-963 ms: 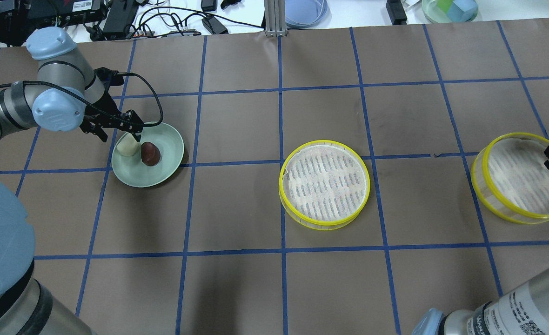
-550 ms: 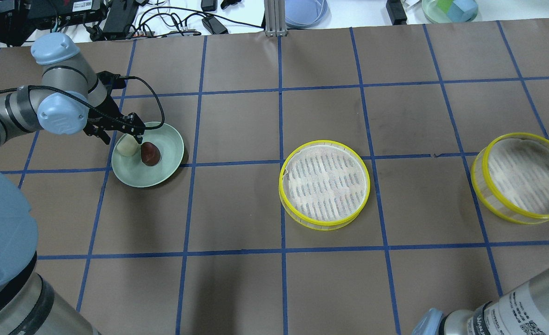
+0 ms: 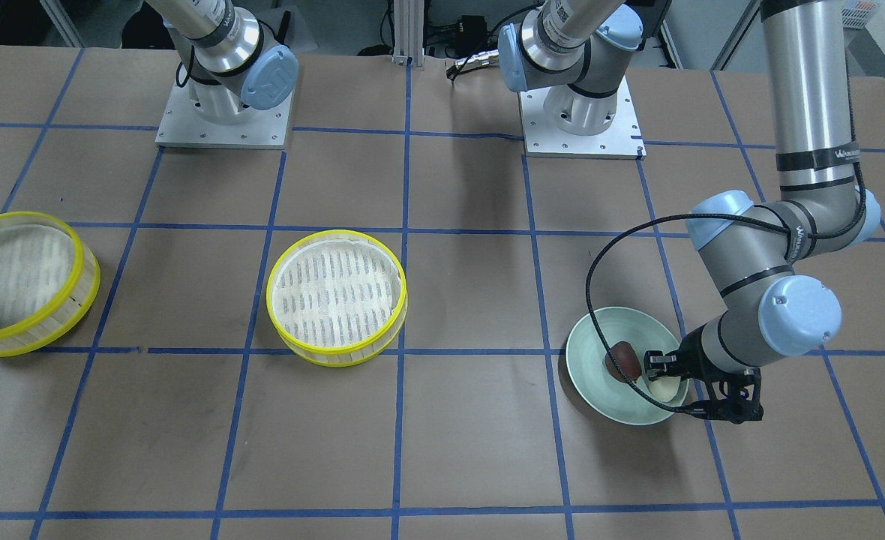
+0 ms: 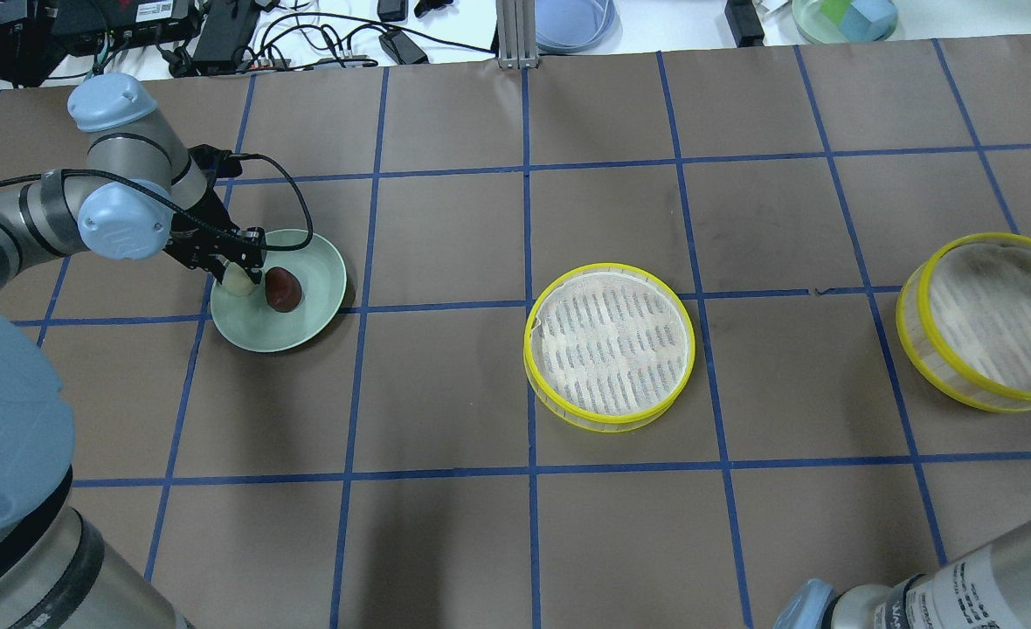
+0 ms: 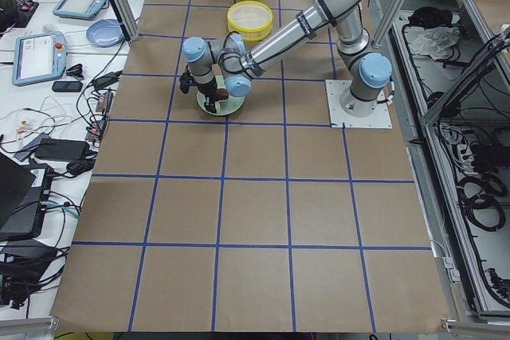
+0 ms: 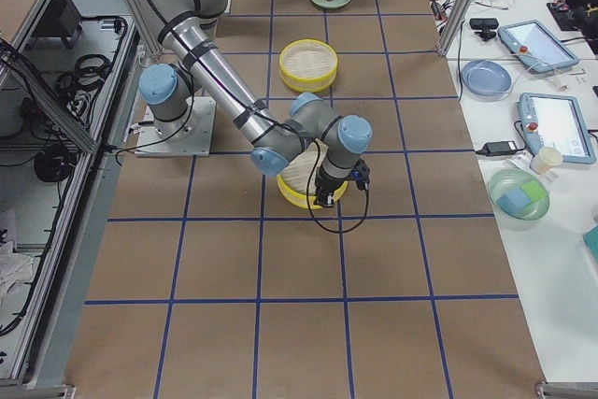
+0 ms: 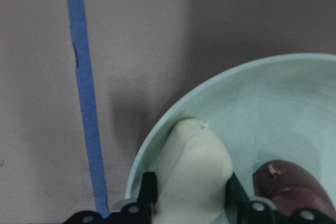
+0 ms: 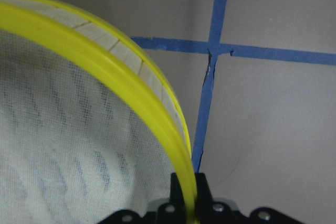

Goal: Stack buns with steamer

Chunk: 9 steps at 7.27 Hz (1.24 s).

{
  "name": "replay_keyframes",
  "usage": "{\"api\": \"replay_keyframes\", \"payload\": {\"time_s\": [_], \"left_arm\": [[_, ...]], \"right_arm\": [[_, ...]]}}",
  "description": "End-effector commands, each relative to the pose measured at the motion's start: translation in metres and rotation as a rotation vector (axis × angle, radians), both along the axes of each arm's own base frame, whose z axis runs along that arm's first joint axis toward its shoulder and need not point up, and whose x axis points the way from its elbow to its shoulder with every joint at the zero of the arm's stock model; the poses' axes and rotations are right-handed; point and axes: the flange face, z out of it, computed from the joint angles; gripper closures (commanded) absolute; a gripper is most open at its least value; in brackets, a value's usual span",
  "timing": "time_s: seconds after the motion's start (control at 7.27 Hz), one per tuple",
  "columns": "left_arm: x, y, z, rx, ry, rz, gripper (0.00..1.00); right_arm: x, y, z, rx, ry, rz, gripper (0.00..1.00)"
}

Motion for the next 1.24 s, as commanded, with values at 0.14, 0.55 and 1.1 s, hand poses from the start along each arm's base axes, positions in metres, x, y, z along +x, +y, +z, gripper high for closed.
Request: {"api": "replay_keyframes", "payload": {"time_s": [0.14,0.55,1.1], "left_arm": [[0.0,0.001,0.007,-0.013,-0.003,-0.006,1.0],[-0.045,0.01,0.079,-0.076,-0.011,-0.042,1.0],[-0.241,0.069,0.136,-0.065,0.085,0.175,1.0]], "right_arm": [[0.051,0.015,0.092,-0.075,-0.007,0.035,1.0],[0.135,0.03,0.17,-0.147,-0.016,0.115,1.0],[0.191,0.04,0.199,-0.166,-0.017,0.118,1.0]]}}
